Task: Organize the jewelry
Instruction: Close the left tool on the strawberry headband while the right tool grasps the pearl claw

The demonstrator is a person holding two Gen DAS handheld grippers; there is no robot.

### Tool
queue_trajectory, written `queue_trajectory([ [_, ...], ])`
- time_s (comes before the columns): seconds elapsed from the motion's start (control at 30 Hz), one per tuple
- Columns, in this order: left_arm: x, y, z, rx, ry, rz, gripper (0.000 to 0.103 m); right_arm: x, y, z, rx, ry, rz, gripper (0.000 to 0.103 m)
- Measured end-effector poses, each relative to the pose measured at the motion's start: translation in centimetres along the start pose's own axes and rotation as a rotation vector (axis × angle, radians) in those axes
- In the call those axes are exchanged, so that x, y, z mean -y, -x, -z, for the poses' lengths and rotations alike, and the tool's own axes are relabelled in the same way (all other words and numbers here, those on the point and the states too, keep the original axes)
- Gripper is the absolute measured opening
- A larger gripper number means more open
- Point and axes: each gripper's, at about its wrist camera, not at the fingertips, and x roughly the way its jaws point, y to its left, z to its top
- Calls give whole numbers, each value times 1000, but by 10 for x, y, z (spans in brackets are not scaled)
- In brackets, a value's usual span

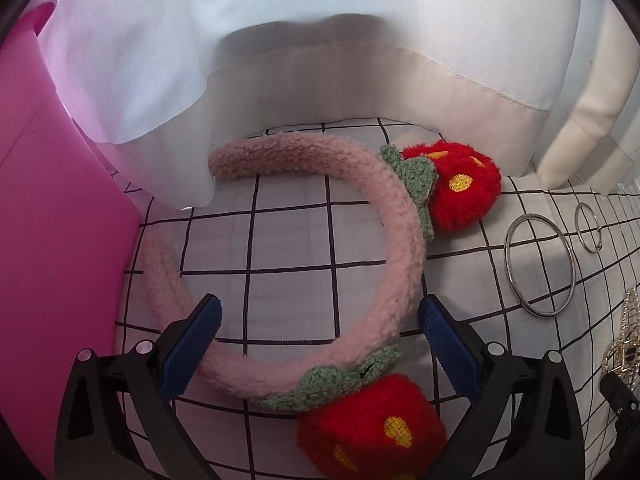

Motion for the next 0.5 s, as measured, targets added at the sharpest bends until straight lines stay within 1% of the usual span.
queue_trajectory([
  [0.2, -8, -8, 1, 9, 24, 31, 97, -5, -2, 2, 12, 26, 23, 70],
  [0.37, -12, -7, 8, 18, 25, 24, 96, -8, -3, 5, 20, 50, 38, 69],
  [0.43, -14, -6, 10, 10, 31, 26, 96, -7, -3, 5, 21, 56, 39, 67],
  [0.5, -13, -4, 16, 10, 30, 28, 92, -8, -2, 6, 24, 67, 50, 60],
])
